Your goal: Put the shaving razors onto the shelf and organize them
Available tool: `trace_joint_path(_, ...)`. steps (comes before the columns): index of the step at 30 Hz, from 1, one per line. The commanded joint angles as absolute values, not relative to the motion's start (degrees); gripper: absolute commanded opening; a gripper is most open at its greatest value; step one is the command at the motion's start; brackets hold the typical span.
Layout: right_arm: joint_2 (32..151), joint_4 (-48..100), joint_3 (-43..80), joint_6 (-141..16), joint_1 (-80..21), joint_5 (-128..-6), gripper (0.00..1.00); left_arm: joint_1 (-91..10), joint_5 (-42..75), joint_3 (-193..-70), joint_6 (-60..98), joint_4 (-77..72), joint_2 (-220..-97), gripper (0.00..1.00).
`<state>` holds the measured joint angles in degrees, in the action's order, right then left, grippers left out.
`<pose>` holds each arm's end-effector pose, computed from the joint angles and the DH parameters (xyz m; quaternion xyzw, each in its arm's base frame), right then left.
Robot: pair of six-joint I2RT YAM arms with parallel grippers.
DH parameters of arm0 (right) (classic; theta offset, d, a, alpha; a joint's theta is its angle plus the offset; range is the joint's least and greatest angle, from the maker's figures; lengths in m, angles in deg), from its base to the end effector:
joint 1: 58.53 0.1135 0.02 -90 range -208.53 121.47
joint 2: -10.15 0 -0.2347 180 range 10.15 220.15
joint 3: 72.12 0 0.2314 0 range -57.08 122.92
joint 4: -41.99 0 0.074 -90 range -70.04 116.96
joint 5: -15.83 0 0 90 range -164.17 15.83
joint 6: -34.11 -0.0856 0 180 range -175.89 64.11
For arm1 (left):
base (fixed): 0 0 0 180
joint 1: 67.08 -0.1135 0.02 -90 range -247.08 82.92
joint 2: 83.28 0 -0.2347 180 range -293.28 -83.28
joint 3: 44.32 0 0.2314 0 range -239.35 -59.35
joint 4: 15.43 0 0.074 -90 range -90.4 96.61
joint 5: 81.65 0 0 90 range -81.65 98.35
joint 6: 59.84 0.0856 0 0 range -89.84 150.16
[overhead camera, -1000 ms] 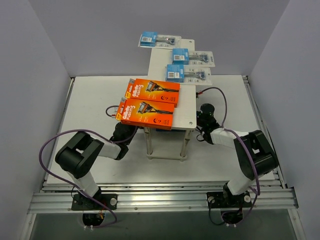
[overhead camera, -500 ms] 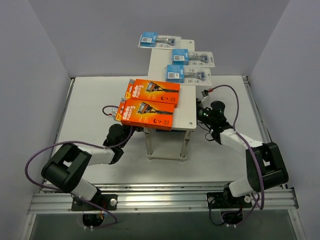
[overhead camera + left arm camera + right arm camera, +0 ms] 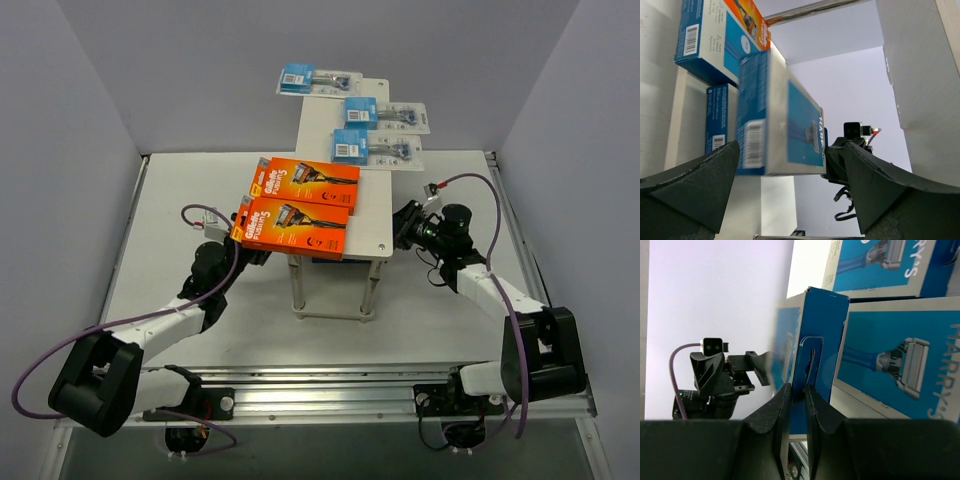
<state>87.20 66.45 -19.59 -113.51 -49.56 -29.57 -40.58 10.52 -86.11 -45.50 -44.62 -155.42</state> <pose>0.2997 0.1082 0.2461 0.0253 0.7069 0.5833 0.3992 0.2735 -0.1400 0.2167 -0.2850 0.6549 -0.5529 0.4291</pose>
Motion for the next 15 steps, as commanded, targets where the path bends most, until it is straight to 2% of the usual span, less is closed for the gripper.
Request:
trace_joint_path(1,83.7,65.9,-19.6,-110.7,-50.6,-27.1,0.0,-41.6,12.8,-85.8,-41.0,-40.2,-152.5,0.94)
trace_joint_path(15,81.3,57.0,-22.2,-103.4,-51.9,-26.4,0.0,-42.9,16.6,-86.0,-36.8,-38.9,-152.2,0.94)
